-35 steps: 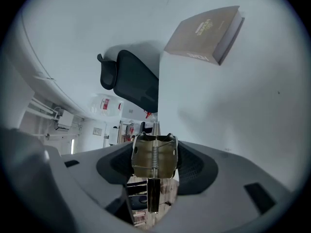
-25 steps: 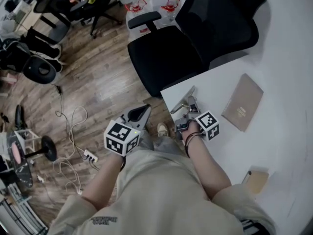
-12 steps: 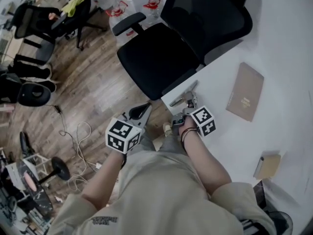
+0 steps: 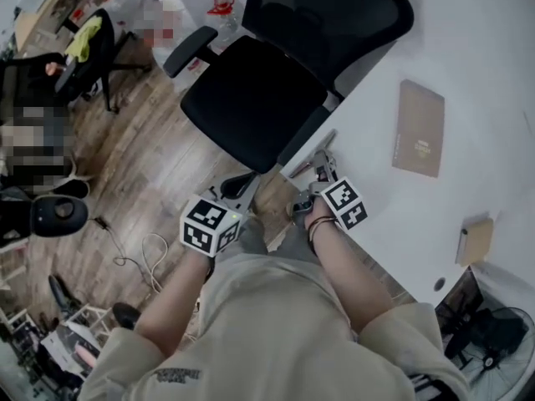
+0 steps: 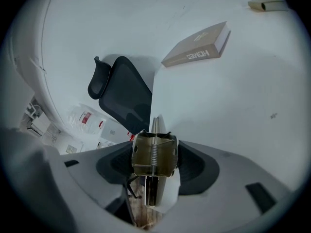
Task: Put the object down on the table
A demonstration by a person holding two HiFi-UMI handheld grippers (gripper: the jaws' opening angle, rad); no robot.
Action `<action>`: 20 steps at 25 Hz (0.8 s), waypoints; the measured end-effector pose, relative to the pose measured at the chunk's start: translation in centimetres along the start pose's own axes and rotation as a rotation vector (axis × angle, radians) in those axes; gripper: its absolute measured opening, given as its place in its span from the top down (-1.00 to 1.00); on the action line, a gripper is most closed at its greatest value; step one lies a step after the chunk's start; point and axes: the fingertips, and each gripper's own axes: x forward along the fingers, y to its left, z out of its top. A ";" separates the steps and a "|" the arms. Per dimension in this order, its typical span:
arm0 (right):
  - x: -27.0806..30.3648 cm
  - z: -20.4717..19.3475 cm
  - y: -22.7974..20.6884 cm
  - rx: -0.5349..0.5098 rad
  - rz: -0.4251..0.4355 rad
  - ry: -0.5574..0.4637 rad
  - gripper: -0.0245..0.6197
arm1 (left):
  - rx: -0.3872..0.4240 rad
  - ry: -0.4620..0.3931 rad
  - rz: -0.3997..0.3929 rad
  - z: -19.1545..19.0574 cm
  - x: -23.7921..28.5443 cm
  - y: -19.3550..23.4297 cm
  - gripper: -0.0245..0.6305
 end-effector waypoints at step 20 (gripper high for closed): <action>-2.1 -1.7 -1.3 -0.426 -0.225 0.030 -0.18 | 0.202 0.100 -0.233 2.2 -0.3 -2.0 0.86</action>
